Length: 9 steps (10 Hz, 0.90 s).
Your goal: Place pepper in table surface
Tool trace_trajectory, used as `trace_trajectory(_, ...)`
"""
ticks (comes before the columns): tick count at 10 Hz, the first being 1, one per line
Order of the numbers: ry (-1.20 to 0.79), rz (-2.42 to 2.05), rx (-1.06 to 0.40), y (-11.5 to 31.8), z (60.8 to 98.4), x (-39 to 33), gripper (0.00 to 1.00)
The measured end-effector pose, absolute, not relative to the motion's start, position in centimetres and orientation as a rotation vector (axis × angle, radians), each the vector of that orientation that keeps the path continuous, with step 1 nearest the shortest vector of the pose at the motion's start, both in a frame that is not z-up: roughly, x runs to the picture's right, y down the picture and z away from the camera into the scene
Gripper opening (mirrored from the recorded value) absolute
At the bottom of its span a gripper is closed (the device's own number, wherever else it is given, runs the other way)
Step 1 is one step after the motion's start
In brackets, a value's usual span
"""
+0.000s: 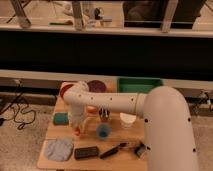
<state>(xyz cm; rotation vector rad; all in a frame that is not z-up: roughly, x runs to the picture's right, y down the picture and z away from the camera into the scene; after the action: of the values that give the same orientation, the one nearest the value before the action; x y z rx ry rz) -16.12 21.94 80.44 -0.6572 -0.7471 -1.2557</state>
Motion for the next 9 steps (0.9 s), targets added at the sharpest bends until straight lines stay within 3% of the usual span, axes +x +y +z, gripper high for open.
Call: trace_trajectory(9,-0.745,-1.266,-0.723,23.3,82.1,-16.2,0.00)
